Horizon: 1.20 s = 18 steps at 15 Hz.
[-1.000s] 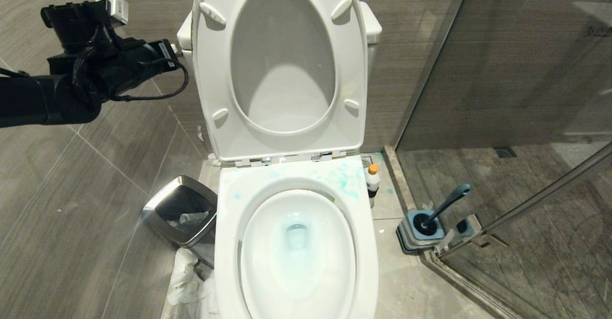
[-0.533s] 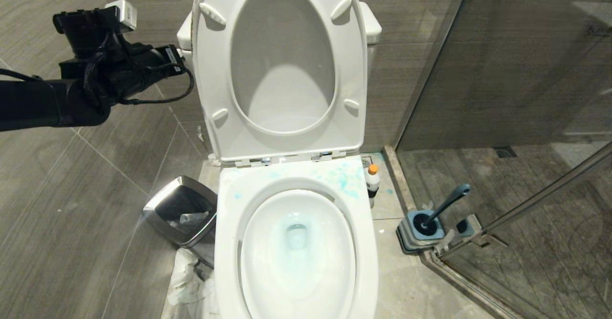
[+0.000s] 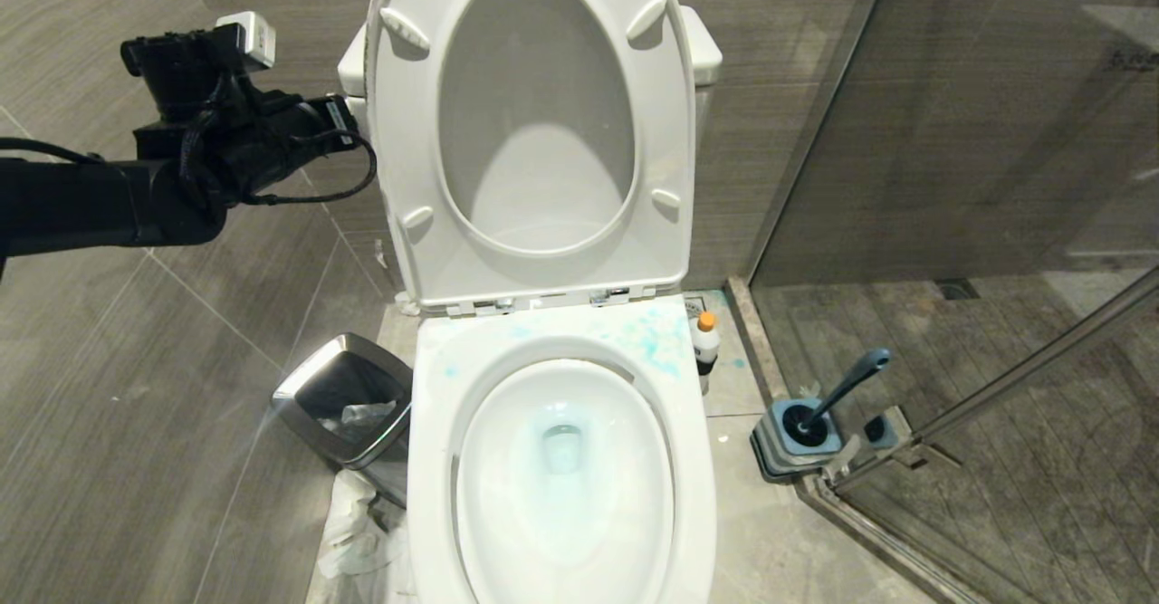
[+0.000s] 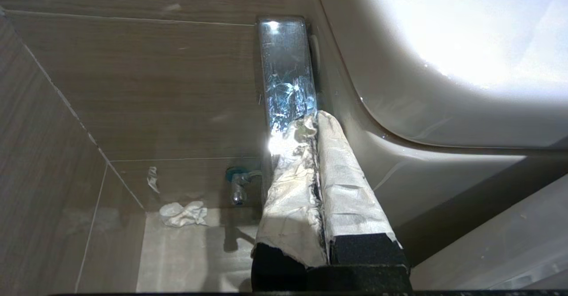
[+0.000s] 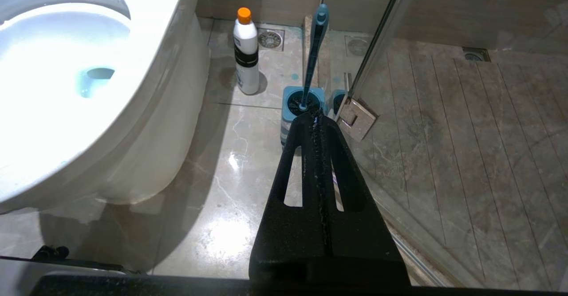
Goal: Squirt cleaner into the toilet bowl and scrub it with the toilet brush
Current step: Flush the toilet
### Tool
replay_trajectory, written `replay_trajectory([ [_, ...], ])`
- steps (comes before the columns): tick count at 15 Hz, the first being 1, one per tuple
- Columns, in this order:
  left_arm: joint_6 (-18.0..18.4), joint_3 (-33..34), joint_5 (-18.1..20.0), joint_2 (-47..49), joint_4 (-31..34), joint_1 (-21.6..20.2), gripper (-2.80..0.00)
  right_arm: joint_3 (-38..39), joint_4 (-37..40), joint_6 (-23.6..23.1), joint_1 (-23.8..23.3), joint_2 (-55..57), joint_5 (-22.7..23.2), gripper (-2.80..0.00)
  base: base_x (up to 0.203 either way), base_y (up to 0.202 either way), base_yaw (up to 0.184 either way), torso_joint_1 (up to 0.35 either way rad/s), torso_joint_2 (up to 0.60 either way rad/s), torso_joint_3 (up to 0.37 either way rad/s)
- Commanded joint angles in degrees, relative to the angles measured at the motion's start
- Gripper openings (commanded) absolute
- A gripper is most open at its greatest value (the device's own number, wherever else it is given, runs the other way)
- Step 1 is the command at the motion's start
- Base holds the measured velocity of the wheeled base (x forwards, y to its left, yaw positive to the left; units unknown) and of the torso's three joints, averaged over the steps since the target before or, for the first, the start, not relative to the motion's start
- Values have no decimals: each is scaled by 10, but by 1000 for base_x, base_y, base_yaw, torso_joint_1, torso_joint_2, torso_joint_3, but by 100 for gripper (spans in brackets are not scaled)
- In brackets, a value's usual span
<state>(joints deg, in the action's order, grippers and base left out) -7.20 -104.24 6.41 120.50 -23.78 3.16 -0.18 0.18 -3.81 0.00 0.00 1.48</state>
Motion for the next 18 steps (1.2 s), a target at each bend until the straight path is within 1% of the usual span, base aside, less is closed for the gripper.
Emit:
replay_trajectory([
  [1, 3, -3, 0, 20, 3, 1, -280, 0, 0, -1, 0, 1, 0, -280, 0, 0, 0, 0, 0, 0],
  [8, 3, -12, 1, 30, 6, 2, -280, 0, 0, -1, 0, 1, 0, -280, 0, 0, 0, 0, 0, 0],
  [12, 3, -17, 1, 31, 30, 4, -280, 0, 0, -1, 0, 1, 0, -280, 0, 0, 0, 0, 0, 0],
  [18, 3, -20, 2, 32, 32, 9, -280, 0, 0, -1, 0, 1, 0, -280, 0, 0, 0, 0, 0, 0],
])
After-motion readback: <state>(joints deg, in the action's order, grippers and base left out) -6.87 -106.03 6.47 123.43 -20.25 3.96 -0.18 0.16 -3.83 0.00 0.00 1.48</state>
